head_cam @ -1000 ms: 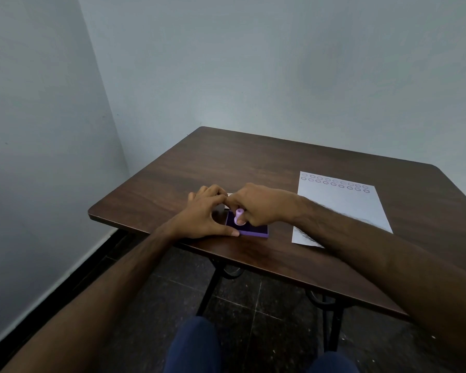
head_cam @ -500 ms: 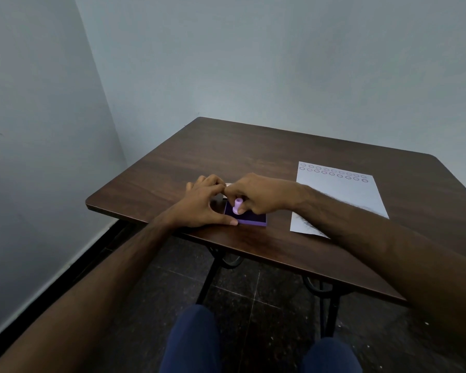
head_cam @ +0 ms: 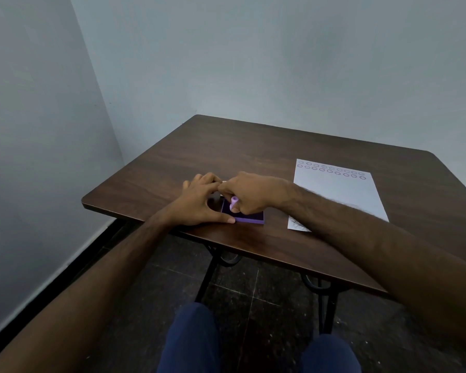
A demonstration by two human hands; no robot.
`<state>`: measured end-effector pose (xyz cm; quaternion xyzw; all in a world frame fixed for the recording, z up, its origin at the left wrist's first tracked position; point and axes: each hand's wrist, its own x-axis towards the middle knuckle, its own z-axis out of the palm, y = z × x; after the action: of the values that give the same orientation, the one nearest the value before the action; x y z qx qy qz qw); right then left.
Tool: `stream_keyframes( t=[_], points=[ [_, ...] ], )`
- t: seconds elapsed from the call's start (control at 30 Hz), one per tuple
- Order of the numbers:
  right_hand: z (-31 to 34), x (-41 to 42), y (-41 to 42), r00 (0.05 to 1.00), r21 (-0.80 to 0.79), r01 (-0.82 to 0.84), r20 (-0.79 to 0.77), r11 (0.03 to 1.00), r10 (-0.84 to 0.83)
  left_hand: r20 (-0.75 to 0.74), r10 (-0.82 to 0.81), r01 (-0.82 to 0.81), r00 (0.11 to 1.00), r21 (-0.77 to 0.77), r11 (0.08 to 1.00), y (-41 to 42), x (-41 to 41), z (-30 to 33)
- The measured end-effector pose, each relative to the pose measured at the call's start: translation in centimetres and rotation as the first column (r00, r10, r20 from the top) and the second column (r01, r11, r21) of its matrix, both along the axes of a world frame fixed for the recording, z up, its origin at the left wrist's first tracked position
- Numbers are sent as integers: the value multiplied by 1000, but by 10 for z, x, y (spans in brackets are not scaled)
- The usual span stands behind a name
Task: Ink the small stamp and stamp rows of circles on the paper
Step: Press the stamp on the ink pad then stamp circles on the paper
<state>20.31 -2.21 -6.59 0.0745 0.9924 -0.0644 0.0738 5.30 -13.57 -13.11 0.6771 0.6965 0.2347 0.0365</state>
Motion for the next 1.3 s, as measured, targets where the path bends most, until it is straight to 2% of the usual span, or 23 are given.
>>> stream_keyframes(
  t=[0.17, 0.4, 0.5, 0.6, 0.67, 0.77, 0.87, 0.93, 0.97, 1.0, 1.07, 1.13, 1.2, 1.3],
  points=[
    [8, 7, 4, 996, -40, -84, 25, 996, 85, 2, 5, -5, 1000, -8, 1000, -1, 1, 2],
    [2, -1, -4, 997, -15, 67, 34, 998, -66, 1, 14, -14, 1000, -16, 1000, -3, 4, 5],
    [6, 13, 1, 999, -127, 52, 0, 991, -52, -25, 24, -25, 999, -27, 999, -4, 5, 6],
    [7, 35, 12, 982, -322, 71, -145, 944, -124, -21, 33, -33, 999, -14, 999, -5, 7, 7],
    [3, 54, 21, 917, -568, 94, -271, 818, -293, -23, 28, -29, 999, -47, 998, -4, 7, 8],
    [-5, 92, 42, 773, -883, -1, -299, 469, -560, 0, 24, -23, 1000, -49, 999, 1, 9, 11],
    [-15, 134, 63, 658, -971, -154, -238, 181, -715, -18, -3, 4, 1000, 64, 998, 18, 23, 21],
    [-18, 158, 75, 566, -974, -209, -189, 82, -803, -113, -42, 54, 993, 106, 993, 38, 42, 30],
    [-19, 169, 80, 511, -978, -195, -168, 77, -843, -164, -70, 88, 984, 107, 990, 51, 55, 34],
    [-19, 178, 85, 444, -984, -134, -167, 119, -880, -211, -101, 121, 972, 87, 989, 65, 69, 37],
    [-19, 196, 92, 302, -951, 112, -243, 288, -922, -281, -157, 157, 947, -22, 987, 93, 96, 39],
    [-22, 212, 95, 232, -833, 358, -358, 422, -904, -316, -200, 157, 927, -157, 975, 118, 119, 36],
    [-25, 222, 96, 264, -709, 511, -408, 485, -874, -324, -221, 140, 920, -254, 957, 137, 133, 34],
    [-31, 225, 95, 400, -581, 576, -414, 575, -818, -323, -231, 108, 918, -357, 928, 152, 141, 29]
  ],
)
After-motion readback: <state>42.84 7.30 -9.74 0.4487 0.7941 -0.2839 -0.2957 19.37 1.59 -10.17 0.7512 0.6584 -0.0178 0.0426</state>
